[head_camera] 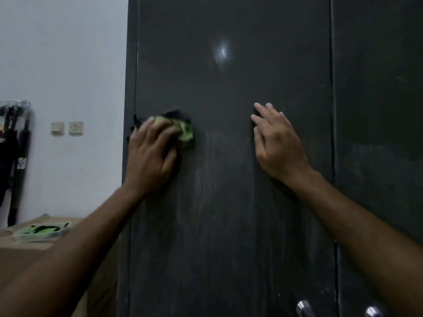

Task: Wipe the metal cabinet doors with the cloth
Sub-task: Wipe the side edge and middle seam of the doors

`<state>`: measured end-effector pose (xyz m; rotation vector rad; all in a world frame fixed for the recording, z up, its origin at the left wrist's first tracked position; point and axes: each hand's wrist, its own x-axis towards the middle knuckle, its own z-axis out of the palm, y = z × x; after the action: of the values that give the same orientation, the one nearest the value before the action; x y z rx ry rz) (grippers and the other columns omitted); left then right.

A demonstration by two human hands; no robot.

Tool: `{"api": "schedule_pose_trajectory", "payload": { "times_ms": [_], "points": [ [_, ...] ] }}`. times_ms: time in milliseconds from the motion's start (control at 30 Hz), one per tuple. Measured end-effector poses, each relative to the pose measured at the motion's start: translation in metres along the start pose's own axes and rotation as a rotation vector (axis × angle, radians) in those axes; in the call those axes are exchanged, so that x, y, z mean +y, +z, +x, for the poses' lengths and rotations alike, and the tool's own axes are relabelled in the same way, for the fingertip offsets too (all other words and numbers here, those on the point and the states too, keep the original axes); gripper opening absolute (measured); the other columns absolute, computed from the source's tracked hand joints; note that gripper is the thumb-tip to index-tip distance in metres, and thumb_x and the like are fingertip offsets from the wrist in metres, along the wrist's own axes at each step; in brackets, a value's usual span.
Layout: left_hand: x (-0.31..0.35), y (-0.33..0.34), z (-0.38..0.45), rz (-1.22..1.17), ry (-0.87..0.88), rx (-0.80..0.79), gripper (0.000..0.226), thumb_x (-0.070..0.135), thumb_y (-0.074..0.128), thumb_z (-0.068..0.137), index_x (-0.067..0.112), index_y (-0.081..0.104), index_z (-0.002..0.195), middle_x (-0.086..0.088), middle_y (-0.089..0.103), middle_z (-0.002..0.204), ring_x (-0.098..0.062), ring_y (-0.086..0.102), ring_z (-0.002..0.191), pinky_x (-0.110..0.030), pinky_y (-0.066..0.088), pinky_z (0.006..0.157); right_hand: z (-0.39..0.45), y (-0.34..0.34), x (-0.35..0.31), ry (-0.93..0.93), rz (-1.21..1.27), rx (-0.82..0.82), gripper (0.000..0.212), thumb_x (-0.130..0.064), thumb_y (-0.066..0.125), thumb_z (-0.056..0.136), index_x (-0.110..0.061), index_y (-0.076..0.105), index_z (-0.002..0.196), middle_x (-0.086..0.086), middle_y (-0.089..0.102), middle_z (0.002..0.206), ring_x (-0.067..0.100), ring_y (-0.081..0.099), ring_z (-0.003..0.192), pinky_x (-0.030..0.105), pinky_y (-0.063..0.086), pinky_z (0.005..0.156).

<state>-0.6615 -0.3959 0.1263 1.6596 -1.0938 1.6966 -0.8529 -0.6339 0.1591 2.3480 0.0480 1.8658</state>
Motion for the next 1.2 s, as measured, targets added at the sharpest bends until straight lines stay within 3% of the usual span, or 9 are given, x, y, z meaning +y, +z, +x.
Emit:
{"api": "schedule_pose_trajectory", "payload": {
  "times_ms": [100,300,500,667,800,900,1000,1100,1200],
  "points": [
    [0.046,0.015,0.031,-0.044,-0.189,0.089,0.05,0.032,0.053,0.089,0.02,0.06,0.138,-0.01,0.05,0.149,-0.039,0.039,0.146,-0.063,0.026,0.119,-0.012,-0.005,-0.005,0.065,-0.012,-0.039,0.042,-0.014,0.041,0.104,-0.002,0.054,0.142,0.011,0.037,0.162,0.03,0.026,0.154,0.048,0.022,0.126],
    [0.037,0.009,-0.056,0.065,0.208,-0.089,0.05,0.041,0.045,0.1,0.025,0.056,0.146,-0.007,0.049,0.155,-0.038,0.036,0.15,-0.058,0.029,0.122,-0.047,-0.008,-0.004,0.055,-0.046,-0.115,0.043,-0.009,0.039,0.104,-0.002,0.048,0.145,0.01,0.027,0.167,0.028,0.019,0.156,0.046,0.018,0.127],
    [0.092,0.019,0.006,-0.024,-0.096,-0.037,0.059,0.044,0.04,0.095,0.023,0.056,0.147,-0.01,0.046,0.156,-0.04,0.035,0.148,-0.06,0.026,0.122,-0.071,-0.018,0.006,0.071,0.065,-0.158,0.049,-0.001,0.036,0.103,0.0,0.04,0.153,0.008,0.028,0.166,0.02,0.019,0.156,0.035,0.015,0.128],
    [0.122,0.038,-0.059,-0.002,0.26,-0.091,0.05,0.043,0.039,0.103,0.032,0.055,0.149,-0.001,0.047,0.158,-0.033,0.033,0.153,-0.054,0.025,0.125,-0.081,-0.029,0.034,0.059,0.058,-0.146,0.05,0.004,0.038,0.101,0.0,0.044,0.15,0.01,0.036,0.163,0.021,0.027,0.154,0.026,0.017,0.126],
    [0.086,0.032,-0.043,0.048,0.269,-0.047,0.048,0.043,0.042,0.104,0.027,0.057,0.148,-0.004,0.052,0.154,-0.036,0.043,0.146,-0.052,0.035,0.121,-0.087,-0.023,0.05,0.014,0.12,-0.117,0.049,0.007,0.039,0.101,0.001,0.046,0.149,0.008,0.037,0.162,0.019,0.027,0.154,0.021,0.015,0.123],
    [0.103,0.032,0.001,0.001,0.057,-0.016,0.055,0.043,0.042,0.097,0.024,0.06,0.145,-0.006,0.053,0.151,-0.036,0.044,0.143,-0.047,0.031,0.121,-0.086,-0.016,0.054,-0.009,0.192,-0.002,0.044,0.003,0.043,0.101,-0.002,0.056,0.143,0.009,0.05,0.153,0.02,0.041,0.146,0.024,0.027,0.121],
    [0.143,0.049,0.005,-0.028,0.105,-0.016,0.055,0.045,0.044,0.096,0.028,0.058,0.146,-0.001,0.05,0.154,-0.032,0.038,0.148,-0.05,0.026,0.123,-0.078,-0.027,0.05,0.049,0.279,0.139,0.033,-0.016,0.054,0.102,-0.009,0.064,0.133,0.006,0.066,0.132,0.012,0.059,0.118,0.02,0.043,0.098],
    [0.151,0.059,-0.009,-0.205,0.178,-0.058,0.056,0.042,0.054,0.092,0.027,0.054,0.146,0.001,0.054,0.15,-0.026,0.042,0.146,-0.049,0.029,0.125,-0.075,-0.029,0.033,-0.041,0.171,0.267,0.037,-0.032,0.058,0.097,-0.014,0.066,0.128,0.009,0.066,0.124,0.023,0.06,0.111,0.04,0.051,0.096],
    [0.153,0.039,-0.003,-0.714,0.075,-0.09,0.058,0.018,0.068,0.084,0.014,0.041,0.136,-0.005,0.059,0.132,-0.015,0.063,0.12,-0.039,0.056,0.102,-0.078,-0.007,0.008,-0.289,-0.04,0.103,0.047,-0.033,0.051,0.098,-0.017,0.057,0.142,0.007,0.051,0.151,0.03,0.041,0.141,0.049,0.032,0.117]
  ]
}}
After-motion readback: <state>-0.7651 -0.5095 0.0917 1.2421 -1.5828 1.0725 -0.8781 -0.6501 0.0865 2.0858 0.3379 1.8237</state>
